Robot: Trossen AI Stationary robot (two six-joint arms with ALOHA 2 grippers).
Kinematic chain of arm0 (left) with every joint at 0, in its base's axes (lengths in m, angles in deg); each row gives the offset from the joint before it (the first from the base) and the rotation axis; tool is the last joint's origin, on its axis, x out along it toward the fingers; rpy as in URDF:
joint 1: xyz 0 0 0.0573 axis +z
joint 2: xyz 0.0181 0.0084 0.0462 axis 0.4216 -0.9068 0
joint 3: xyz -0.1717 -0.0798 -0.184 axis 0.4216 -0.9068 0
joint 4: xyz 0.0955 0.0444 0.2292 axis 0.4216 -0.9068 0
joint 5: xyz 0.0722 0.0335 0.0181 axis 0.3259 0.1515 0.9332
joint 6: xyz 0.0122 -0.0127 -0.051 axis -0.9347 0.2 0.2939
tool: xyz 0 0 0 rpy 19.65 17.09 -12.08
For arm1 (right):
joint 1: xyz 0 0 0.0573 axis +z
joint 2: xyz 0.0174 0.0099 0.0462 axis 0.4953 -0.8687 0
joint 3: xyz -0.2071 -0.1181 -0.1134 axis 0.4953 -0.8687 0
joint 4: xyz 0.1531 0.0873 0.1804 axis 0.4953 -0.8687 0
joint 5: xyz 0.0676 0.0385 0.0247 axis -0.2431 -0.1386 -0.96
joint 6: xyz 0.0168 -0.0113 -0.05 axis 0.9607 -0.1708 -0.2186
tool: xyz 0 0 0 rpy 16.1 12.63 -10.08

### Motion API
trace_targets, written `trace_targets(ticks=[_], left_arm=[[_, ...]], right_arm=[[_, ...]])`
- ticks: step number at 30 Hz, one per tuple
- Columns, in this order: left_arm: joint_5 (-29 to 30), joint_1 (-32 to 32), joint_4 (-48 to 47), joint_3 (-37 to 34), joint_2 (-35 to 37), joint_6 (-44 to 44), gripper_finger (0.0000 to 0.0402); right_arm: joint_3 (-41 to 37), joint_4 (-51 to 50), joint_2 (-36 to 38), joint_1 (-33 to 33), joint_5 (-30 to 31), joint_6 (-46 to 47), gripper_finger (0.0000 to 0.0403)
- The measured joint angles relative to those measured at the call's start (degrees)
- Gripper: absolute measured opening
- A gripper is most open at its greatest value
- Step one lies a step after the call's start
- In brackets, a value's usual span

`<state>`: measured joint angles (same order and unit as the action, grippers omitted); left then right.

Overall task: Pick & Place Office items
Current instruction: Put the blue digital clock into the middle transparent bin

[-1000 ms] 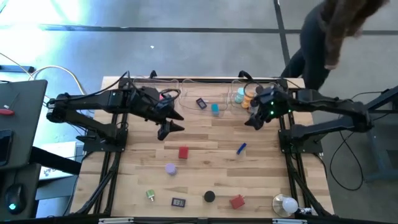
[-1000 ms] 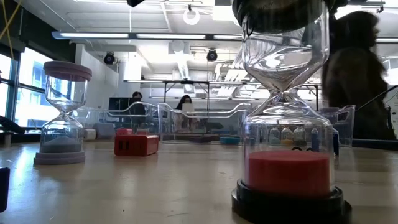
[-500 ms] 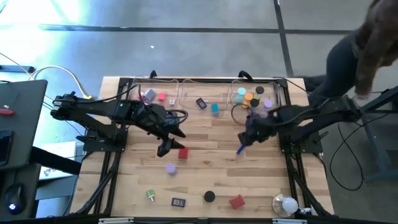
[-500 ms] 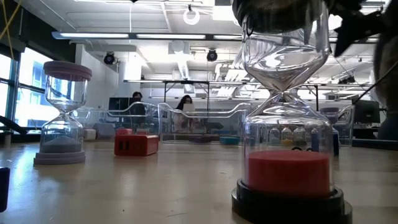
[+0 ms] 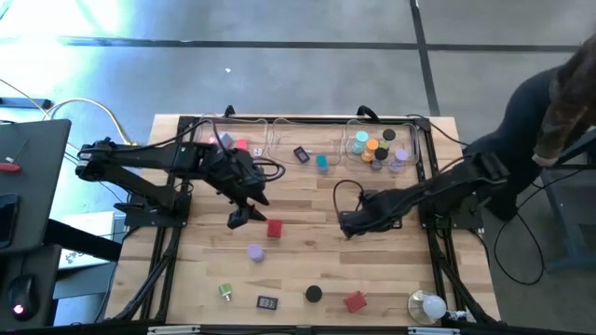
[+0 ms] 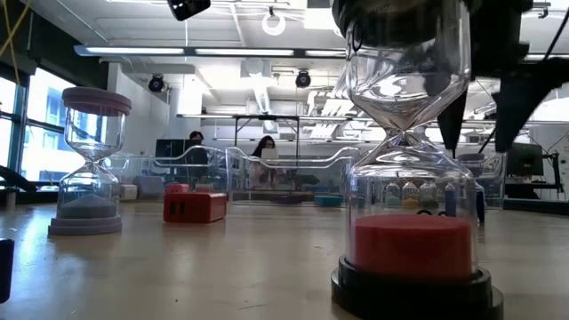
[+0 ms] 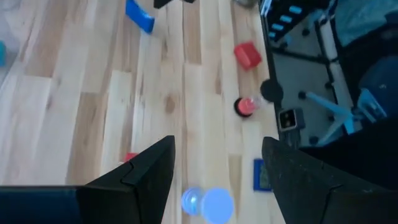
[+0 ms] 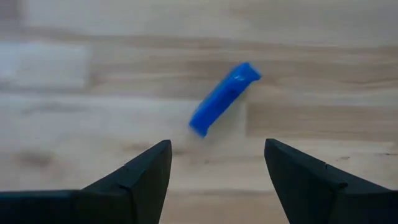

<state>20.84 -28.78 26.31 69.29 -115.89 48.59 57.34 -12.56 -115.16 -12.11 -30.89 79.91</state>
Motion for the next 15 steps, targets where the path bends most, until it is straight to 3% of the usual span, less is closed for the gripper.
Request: trace_targets(ticks=[8,12,15], left_arm=[[-3.4,-0.4,-2.8,0.0,0.0,-4.3,0.0234],[-4.1,-1.9,-5.6,0.0,0.0,-5.8,0.0234],[-4.3,-3.0,-7.7,0.0,0.1,-6.6,0.0234]], right_arm=[[0.0,-0.5,-8.0,-1.2,-0.8,10.7,0.0247],[0.0,0.2,-9.2,-2.6,-5.1,12.2,0.0247],[0.0,0.1,-9.2,-3.9,-5.0,12.2,0.0247]])
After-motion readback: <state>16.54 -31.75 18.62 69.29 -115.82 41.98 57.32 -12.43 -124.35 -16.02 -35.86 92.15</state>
